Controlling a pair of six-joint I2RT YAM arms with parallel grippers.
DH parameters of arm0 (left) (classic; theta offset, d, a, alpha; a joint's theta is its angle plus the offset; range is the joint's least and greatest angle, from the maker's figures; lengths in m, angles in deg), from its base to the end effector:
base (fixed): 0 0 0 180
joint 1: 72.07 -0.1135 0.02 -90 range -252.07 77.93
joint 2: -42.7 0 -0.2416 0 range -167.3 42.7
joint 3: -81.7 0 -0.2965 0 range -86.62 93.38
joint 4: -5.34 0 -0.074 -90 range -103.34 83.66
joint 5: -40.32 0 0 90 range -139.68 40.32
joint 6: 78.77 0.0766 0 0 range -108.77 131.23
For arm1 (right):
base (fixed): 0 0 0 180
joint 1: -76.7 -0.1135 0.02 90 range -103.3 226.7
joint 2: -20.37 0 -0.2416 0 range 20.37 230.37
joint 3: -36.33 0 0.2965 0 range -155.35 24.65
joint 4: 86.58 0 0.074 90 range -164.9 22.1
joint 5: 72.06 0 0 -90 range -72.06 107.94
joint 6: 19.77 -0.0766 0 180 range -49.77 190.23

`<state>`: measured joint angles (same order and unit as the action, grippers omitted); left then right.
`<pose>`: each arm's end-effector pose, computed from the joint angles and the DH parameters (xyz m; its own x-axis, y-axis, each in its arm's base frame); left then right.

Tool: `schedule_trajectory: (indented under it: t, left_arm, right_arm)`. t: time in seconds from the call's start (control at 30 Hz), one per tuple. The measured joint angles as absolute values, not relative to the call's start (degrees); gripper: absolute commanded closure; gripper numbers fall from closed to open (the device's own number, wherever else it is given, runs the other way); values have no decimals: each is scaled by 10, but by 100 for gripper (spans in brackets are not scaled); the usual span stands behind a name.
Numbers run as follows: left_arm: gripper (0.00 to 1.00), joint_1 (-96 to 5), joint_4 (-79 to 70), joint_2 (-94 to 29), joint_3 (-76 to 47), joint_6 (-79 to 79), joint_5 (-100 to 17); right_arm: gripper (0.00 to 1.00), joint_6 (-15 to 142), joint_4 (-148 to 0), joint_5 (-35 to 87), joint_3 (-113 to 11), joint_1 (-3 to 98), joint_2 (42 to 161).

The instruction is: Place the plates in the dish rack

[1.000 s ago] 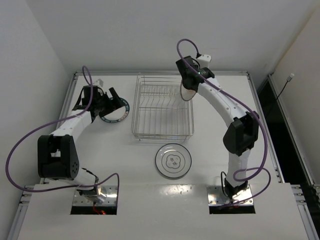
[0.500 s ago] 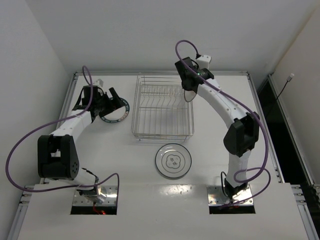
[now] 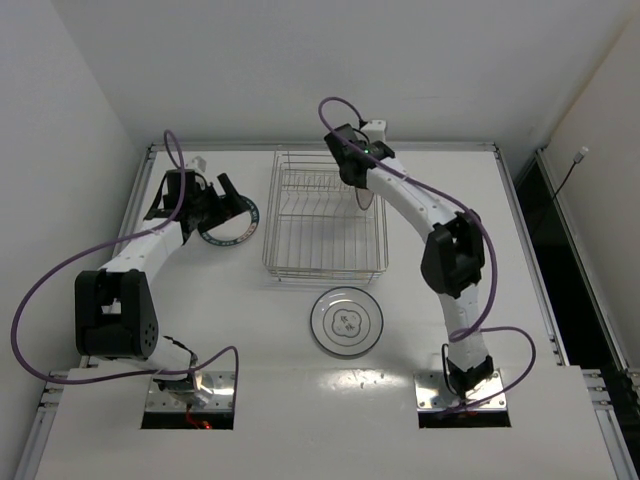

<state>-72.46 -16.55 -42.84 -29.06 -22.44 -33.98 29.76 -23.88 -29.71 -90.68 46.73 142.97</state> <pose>0.4020 -0.0180 0.1798 -0.6288 -0.5380 -0.5614 -0.1712 0.8000 -0.5750 0.4717 0.2066 0.2330 -0.5607 0.1814 -0.8079 0.4783 0.8674 -0.1371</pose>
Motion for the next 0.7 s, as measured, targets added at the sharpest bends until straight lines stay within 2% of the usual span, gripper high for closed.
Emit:
schedule_trajectory:
  t: [0.13, 0.17, 0.23, 0.27, 0.3, 0.37, 0.5, 0.7]
  left_arm:
    - [12, -725, -167, -431, -290, -224, -347]
    - [12, -725, -170, -434, -289, -224, -351]
    - [8, -725, -178, -440, -285, -225, -364]
    - [6, -726, -184, -443, -282, -225, -374]
    - [2, -729, -191, -445, -279, -227, -386]
    - [2, -741, -201, -447, -277, -237, -408]
    - [1, -809, -213, -447, -279, -264, -443]
    - [1, -889, -186, -479, -295, -295, -422]
  right_arm:
    - [84, 304, -227, -301, -908, 451, 1447]
    - [76, 308, -224, -295, -906, 448, 1446]
    - [67, 319, -220, -284, -899, 447, 1441]
    - [59, 326, -218, -277, -895, 448, 1436]
    - [55, 331, -218, -270, -892, 450, 1427]
    - [49, 343, -215, -256, -889, 452, 1401]
    - [43, 358, -216, -240, -888, 455, 1298]
    - [42, 375, -264, -218, -810, 456, 1073]
